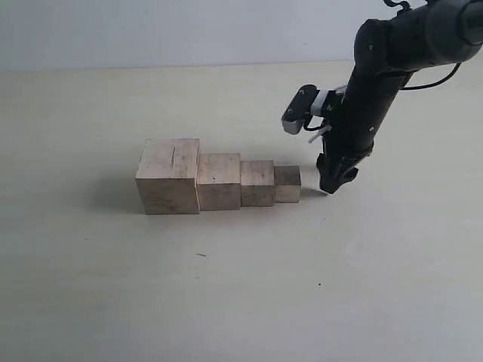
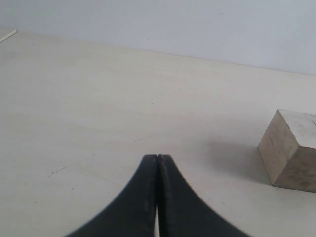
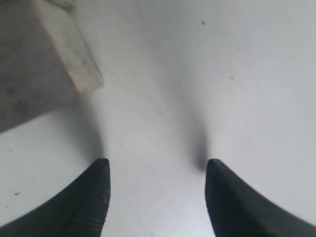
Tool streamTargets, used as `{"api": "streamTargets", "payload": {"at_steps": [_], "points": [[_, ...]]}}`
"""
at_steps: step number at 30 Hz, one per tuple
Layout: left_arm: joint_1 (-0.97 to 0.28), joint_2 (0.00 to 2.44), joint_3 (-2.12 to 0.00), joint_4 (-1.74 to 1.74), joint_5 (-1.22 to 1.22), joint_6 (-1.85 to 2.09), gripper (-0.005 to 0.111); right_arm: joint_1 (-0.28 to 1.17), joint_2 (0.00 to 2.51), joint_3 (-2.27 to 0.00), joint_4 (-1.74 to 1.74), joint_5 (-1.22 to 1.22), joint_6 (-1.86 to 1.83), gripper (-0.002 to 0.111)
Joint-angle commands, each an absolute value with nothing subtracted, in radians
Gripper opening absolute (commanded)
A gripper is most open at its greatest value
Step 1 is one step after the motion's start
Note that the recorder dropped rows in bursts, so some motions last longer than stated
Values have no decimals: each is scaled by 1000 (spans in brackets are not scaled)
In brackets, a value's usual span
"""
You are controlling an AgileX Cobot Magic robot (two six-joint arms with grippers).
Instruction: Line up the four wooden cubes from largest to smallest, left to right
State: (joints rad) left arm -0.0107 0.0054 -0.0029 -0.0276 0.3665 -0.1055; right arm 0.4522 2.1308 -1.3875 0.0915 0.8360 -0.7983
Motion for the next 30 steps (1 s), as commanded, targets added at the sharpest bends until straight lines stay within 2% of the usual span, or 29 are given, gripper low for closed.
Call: {"api": "streamTargets", "payload": {"at_steps": [1, 7, 9, 10, 12, 15, 18, 20, 23, 30], "points": [[-15, 0, 0, -33, 359, -106, 0, 453, 2106, -1392, -26, 834, -622, 55], [-15, 0, 0, -33, 359, -106, 0, 453, 2038, -1392, -34, 841, -493, 53], [-15, 0, 0, -33, 359, -106, 0, 453, 1997, -1392, 0, 875, -317, 36], [-15, 0, 0, -33, 359, -106, 0, 453, 1965, -1392, 9, 898, -231, 15], [-15, 0, 0, -33, 359, -106, 0, 453, 1916, -1392, 9, 910, -169, 0], [-15, 0, 0, -33, 359, -106, 0, 453, 1812, -1373, 0, 840, -49, 0], [-15, 0, 0, -33, 359, -106, 0, 453, 1530, -1134, 134, 470, 0, 0], [-15, 0, 0, -33, 359, -106, 0, 453, 1335, -956, 167, 346, 0, 0], [-15, 0, 0, -33, 359, -106, 0, 453, 1119, -824, 205, 360, 0, 0], [-15, 0, 0, -33, 359, -106, 0, 453, 860, -807, 213, 417, 0, 0]]}}
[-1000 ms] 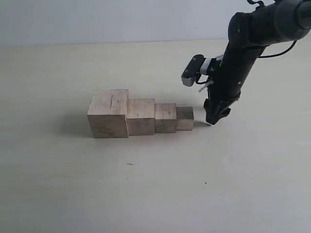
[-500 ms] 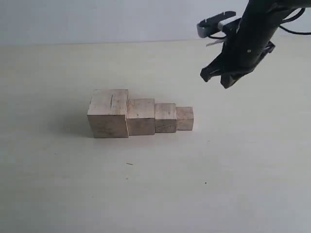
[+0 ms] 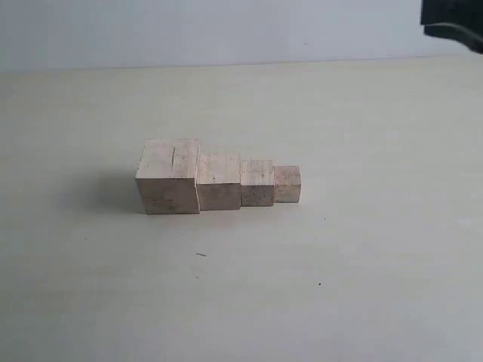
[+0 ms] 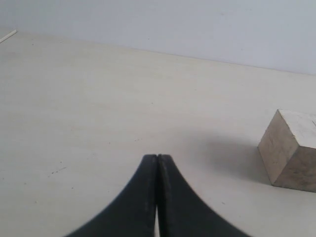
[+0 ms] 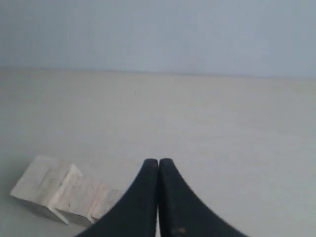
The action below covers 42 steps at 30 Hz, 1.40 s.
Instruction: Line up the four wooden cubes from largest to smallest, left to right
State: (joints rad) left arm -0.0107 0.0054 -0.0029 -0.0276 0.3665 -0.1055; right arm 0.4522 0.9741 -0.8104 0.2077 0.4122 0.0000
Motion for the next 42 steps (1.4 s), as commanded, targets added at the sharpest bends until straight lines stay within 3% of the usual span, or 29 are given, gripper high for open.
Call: {"api": "streamTargets", "payload": {"at_steps": [1, 13, 19, 23, 26, 32, 42], "points": [[-15, 0, 0, -33, 359, -106, 0, 453, 829, -807, 213, 417, 0, 0], [-15, 0, 0, -33, 359, -106, 0, 443, 530, -807, 207, 417, 0, 0], [-15, 0, 0, -33, 359, -106, 0, 209, 407, -727, 170, 399, -8, 0], [-15, 0, 0, -33, 359, -106, 0, 6, 329, -529, 154, 287, -8, 0], [-15, 0, 0, -33, 359, -106, 0, -52, 263, -347, 144, 177, -8, 0], [-15, 0, 0, -33, 359, -106, 0, -43, 112, -132, 120, 155, -8, 0], [-15, 0, 0, -33, 359, -106, 0, -17, 0, -40, 120, 236, -8, 0]]}}
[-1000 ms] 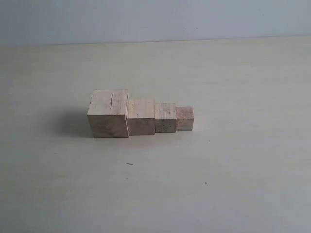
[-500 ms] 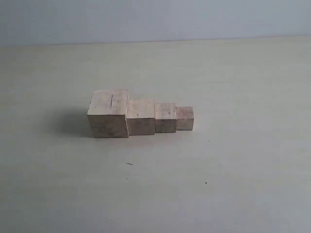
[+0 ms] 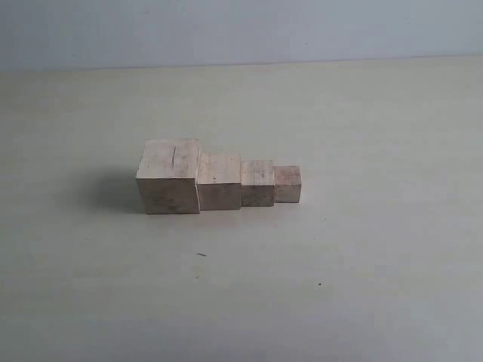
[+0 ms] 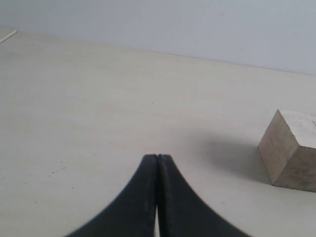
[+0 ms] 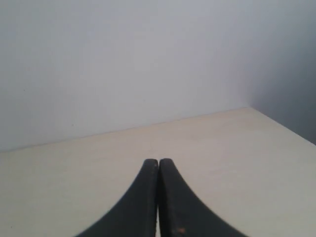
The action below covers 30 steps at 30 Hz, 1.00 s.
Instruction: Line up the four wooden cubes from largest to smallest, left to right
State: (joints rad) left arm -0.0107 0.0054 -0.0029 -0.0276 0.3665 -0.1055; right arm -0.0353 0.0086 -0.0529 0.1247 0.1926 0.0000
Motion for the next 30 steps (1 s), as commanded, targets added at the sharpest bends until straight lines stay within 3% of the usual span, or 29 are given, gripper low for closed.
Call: {"api": "streamTargets", "payload": {"at_steps": [1, 30], "points": [[-15, 0, 0, -33, 359, -106, 0, -12, 0, -40, 117, 251, -8, 0], [-15, 0, 0, -33, 359, -106, 0, -6, 0, 0, 124, 365, 0, 0]]}}
